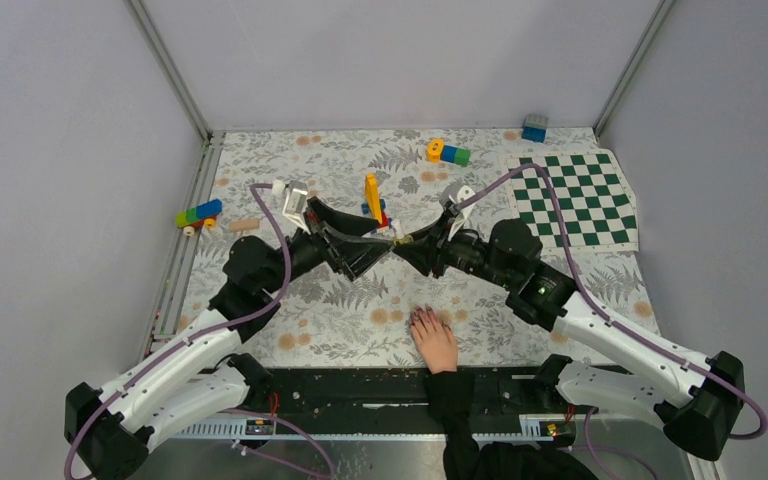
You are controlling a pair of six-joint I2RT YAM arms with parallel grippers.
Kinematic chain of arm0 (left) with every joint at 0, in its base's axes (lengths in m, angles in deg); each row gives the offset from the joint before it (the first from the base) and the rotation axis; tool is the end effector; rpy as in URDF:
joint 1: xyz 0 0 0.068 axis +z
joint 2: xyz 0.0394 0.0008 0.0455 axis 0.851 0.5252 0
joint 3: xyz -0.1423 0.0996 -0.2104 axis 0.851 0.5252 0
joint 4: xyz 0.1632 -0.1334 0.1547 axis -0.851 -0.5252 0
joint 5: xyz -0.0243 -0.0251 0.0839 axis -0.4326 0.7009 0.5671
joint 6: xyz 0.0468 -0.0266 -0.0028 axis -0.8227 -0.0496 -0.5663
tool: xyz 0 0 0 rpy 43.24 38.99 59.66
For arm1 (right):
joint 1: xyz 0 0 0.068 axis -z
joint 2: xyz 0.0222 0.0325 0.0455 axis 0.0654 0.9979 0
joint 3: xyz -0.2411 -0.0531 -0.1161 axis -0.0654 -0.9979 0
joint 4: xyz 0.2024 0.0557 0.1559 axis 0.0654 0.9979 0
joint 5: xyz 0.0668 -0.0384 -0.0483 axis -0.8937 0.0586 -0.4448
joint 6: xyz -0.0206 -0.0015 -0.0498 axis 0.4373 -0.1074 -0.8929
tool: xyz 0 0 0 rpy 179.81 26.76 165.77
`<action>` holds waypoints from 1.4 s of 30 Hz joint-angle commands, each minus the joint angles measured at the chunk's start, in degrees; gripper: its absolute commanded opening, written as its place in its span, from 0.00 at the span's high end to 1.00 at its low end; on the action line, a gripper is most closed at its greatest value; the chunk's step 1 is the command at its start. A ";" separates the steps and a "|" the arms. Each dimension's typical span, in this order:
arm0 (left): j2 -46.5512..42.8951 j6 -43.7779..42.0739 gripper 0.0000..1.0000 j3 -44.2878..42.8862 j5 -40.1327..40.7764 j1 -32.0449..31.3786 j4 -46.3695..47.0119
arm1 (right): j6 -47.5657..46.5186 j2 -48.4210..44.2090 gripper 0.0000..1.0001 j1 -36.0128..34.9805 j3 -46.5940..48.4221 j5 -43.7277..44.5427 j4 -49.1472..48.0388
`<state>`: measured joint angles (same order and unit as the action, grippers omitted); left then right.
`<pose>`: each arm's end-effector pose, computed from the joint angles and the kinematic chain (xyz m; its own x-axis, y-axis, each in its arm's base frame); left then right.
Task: Paint the nails
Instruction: Screw the nail polish bottle.
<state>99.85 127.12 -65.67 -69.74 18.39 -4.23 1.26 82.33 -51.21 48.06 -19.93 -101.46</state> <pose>0.1397 -0.1350 0.3540 -0.3977 -0.4434 -0.8033 0.8151 0.2313 -0.5312 0.1507 0.1782 0.3570 -0.1225 0.1296 -0.9840 -0.8822 0.4399 0.1678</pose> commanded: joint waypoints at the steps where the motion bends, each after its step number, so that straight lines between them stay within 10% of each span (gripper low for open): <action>1: 1.13 0.38 0.01 -2.56 8.89 0.27 -4.19 | -5.22 -0.01 1.00 -4.69 1.37 13.21 -0.06; 33: 8.89 0.13 0.37 -7.46 17.20 -4.45 -10.86 | -6.70 7.04 1.00 -9.05 6.72 22.57 5.28; 42: 9.10 -0.35 0.69 -7.85 17.56 -5.06 -11.51 | -6.71 7.26 1.00 -9.05 6.78 22.20 5.54</action>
<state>109.47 127.53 -70.37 -53.74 13.87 -16.82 -4.64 89.47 -59.58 52.08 1.06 -94.27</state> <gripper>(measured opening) 0.340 0.335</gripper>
